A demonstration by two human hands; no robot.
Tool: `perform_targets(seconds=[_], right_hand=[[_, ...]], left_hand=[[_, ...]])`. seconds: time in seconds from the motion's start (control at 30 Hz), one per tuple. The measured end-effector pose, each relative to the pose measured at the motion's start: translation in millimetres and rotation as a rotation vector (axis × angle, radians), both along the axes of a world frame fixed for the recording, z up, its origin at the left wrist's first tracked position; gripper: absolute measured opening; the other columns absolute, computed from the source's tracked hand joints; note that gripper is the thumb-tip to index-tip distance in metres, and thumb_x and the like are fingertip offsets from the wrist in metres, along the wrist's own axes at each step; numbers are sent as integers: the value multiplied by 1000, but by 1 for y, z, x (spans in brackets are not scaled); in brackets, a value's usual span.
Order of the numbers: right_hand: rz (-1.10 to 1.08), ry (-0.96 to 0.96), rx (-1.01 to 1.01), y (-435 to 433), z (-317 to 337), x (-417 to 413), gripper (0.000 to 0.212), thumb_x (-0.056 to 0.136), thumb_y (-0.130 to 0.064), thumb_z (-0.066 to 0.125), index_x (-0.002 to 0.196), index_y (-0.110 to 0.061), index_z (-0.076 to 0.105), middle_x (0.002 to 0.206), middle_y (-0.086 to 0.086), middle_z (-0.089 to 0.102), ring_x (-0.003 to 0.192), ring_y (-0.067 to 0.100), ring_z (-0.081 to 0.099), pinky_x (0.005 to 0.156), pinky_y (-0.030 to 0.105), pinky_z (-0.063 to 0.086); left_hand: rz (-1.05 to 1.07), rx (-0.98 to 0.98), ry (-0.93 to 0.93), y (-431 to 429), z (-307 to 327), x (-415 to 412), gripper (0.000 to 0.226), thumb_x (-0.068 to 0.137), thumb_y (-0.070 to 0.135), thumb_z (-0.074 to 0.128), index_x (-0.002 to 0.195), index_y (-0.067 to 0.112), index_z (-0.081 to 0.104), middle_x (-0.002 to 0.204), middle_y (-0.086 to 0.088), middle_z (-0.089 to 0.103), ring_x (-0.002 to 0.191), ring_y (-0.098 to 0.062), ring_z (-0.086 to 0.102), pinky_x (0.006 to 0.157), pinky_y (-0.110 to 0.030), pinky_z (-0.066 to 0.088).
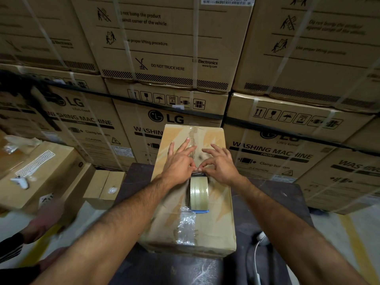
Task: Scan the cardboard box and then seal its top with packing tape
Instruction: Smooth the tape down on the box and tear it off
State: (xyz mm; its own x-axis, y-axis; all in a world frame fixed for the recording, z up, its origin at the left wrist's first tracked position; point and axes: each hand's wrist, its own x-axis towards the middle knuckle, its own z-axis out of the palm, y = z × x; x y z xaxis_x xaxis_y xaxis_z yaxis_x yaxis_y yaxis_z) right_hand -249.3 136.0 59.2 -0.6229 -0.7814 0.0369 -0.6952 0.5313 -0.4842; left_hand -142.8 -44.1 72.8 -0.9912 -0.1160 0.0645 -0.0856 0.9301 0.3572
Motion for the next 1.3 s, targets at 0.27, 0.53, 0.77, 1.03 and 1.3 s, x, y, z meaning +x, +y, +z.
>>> perform_targets(seconds=[0.27, 0.53, 0.77, 1.03, 1.3], right_hand=[[-8, 48, 33, 5, -3, 4, 17, 96, -49, 70, 101, -40, 83, 166, -8, 44, 163, 20, 12, 131, 57, 1], [-46, 25, 9, 4, -4, 14, 18, 102, -39, 65, 109, -33, 81, 160, -3, 51, 162, 21, 19, 129, 52, 10], [-87, -102, 4, 2, -2, 15, 28, 103, -43, 63, 127, -35, 77, 157, -4, 54, 159, 19, 25, 127, 49, 16], [-302, -281, -201, 0, 2, 23, 42, 90, -44, 79, 129, -29, 75, 139, -2, 67, 136, 21, 57, 120, 47, 41], [-252, -235, -339, 25, -1, 62, 82, 93, -83, 39, 165, -48, 21, 174, -15, 24, 162, 12, 18, 130, 60, 15]], left_hand=[[-52, -29, -20, 2, -1, 5, 12, 98, 35, 72, 96, 29, 82, 173, 8, 32, 165, -15, -3, 128, -57, -16], [-47, 8, -28, -6, -8, 9, 32, 96, 12, 69, 113, 36, 81, 173, 7, 32, 165, -16, 3, 129, -62, -11], [7, 95, -28, -8, -2, 14, 40, 104, 20, 58, 140, 31, 67, 177, 3, 22, 165, -15, -2, 130, -59, -11], [-39, -23, -53, 15, 5, 38, 98, 91, 84, 33, 169, 25, 18, 179, 2, -8, 160, -13, -28, 125, -60, -22], [-122, -225, -76, 17, 5, 44, 80, 105, 72, 11, 169, 27, -6, 174, -1, -29, 154, -16, -41, 124, -61, -25]])
